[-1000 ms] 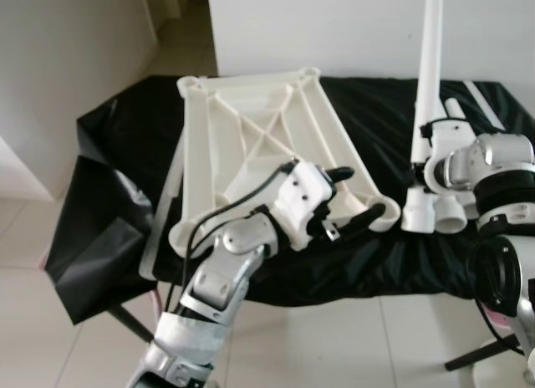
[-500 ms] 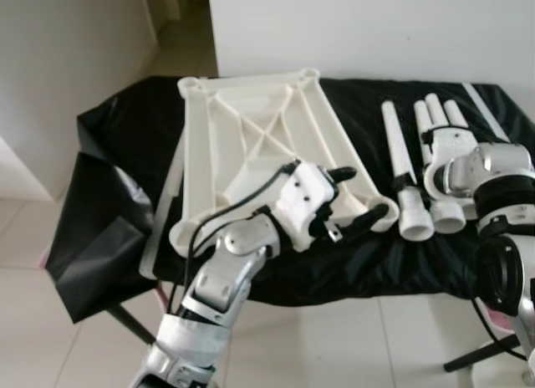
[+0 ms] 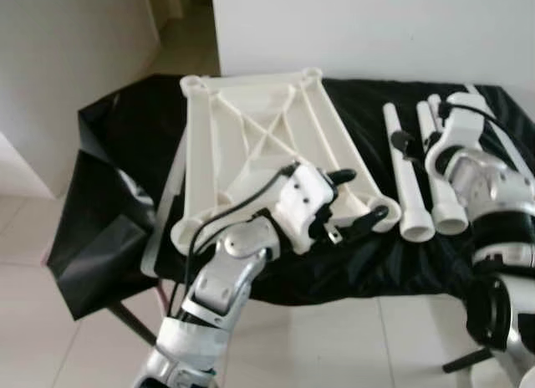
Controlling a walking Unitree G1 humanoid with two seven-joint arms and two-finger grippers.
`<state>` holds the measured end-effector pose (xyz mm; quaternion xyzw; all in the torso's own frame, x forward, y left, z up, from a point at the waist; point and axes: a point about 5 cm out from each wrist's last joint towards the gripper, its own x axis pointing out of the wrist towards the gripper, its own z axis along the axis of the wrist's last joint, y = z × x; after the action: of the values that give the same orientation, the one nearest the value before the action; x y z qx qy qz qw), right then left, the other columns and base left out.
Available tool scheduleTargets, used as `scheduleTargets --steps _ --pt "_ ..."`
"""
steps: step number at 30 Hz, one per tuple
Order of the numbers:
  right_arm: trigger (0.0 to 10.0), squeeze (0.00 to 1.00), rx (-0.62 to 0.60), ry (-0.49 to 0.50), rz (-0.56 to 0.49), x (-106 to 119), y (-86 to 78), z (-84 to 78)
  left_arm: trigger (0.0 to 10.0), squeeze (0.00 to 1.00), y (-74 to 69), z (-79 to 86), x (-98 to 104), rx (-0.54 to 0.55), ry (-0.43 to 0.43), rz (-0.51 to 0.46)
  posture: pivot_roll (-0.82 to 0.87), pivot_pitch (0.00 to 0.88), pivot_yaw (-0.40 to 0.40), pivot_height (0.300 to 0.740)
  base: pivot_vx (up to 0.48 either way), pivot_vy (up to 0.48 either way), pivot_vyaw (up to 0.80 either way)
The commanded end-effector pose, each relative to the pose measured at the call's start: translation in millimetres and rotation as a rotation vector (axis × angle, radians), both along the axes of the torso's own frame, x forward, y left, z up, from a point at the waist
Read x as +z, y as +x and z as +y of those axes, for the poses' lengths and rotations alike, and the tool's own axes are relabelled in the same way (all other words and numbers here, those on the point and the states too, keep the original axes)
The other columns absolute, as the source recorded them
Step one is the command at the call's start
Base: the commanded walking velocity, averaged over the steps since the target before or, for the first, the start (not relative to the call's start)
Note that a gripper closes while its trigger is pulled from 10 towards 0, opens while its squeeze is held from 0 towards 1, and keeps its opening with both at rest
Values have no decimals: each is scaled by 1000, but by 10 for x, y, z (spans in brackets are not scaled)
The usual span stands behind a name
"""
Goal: Building children table
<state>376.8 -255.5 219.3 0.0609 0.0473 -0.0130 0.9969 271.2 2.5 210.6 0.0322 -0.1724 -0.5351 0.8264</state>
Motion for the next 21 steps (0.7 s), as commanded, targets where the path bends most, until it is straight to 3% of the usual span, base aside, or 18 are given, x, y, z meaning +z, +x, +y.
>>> scheduleTargets --steps 1,3,5,7,9,10,19,20,21 --pt "10000 0 -50 55 -72 -70 -80 -17 10000 0 12 43 -14 56 -8 12 -83 52 -19 740 0 0 0" --pt "10000 0 -50 55 -72 -70 -80 -17 10000 0 12 43 -14 56 -8 12 -83 52 -19 740 0 0 0" --pt "10000 0 -121 104 -120 -244 -217 -19 10000 0 15 68 -38 58 1 15 -84 58 -10 740 0 0 0" --pt "10000 0 -174 93 -151 -394 -356 42 10000 0 29 104 -67 65 17 15 -87 64 -1 740 0 0 0" --pt "10000 0 -195 52 -166 -445 -420 75 10000 0 35 119 -82 66 28 15 -90 65 2 740 0 0 0" --pt "10000 0 -214 -28 -191 -508 -527 128 10000 0 43 139 -100 67 39 17 -92 66 7 740 0 0 0" --pt "10000 0 -230 -88 -255 -595 -774 195 10000 0 69 186 -102 72 52 16 -98 70 23 740 0 0 0" --pt "10000 0 -240 -131 -284 -640 -917 215 10000 0 66 194 -99 72 54 15 -97 70 25 740 0 0 0" --pt "10000 0 -240 -131 -284 -640 -917 215 10000 0 66 194 -99 72 54 15 -97 70 25 740 0 0 0"
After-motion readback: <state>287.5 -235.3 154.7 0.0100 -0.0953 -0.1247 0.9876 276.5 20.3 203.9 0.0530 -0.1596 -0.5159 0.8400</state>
